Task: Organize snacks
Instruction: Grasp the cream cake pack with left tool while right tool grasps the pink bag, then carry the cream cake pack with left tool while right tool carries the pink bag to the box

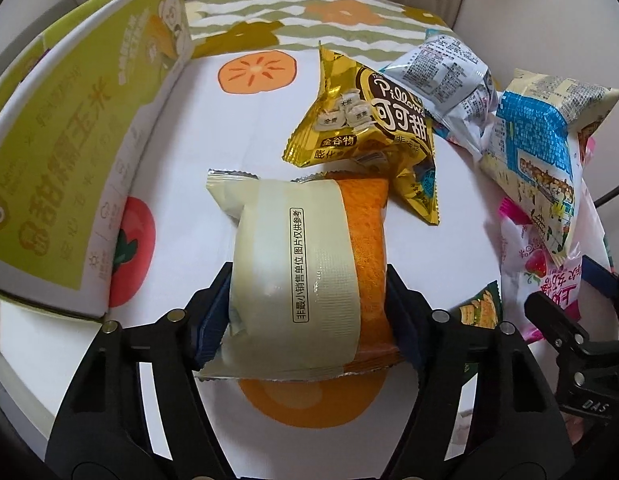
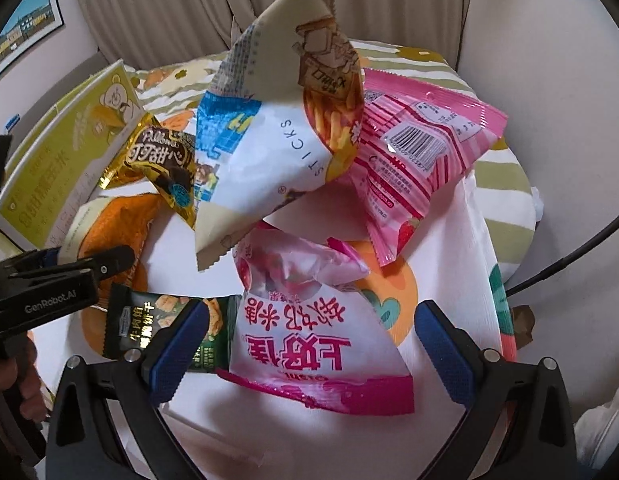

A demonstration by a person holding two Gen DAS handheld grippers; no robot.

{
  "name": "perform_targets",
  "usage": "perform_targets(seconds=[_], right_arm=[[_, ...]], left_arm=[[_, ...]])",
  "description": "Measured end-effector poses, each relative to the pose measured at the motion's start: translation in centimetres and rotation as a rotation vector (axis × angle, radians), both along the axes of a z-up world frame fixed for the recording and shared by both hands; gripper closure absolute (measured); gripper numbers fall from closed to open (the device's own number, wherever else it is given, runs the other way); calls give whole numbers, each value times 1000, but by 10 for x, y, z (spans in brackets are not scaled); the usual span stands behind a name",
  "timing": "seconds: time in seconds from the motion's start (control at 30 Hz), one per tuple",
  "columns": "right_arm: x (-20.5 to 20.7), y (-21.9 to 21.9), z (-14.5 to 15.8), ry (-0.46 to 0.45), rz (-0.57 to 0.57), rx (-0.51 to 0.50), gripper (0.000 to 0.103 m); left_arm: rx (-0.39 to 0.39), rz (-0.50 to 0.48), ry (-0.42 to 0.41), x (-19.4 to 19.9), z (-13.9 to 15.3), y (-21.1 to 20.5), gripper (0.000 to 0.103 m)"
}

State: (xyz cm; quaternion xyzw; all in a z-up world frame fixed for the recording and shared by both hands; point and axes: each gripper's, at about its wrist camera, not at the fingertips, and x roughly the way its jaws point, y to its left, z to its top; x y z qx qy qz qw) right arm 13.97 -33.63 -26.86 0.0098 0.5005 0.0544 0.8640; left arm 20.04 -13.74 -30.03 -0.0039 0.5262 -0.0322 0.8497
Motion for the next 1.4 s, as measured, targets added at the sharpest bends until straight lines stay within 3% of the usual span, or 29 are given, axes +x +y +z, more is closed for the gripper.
perform_targets(seconds=[0.4,0.47,0.7,0.83,1.4], right_arm=[[12,6,-7,25,1,-60,4],[14,8,-8,25,-2,-72,9],[14,18,-11,31,35,-85,44],[10,18,-7,23,14,-74,55],[-36,10,50,-30,-55,-54,59]], left_arm=[[14,0,8,-17,8,9,39],[11,-9,8,-20,11,9,39],[-2,-42,-8,-26,22,3,40],[-10,-60,-15,-31,30,1,40],[-53,-152,-94,-68,92,-5,40]])
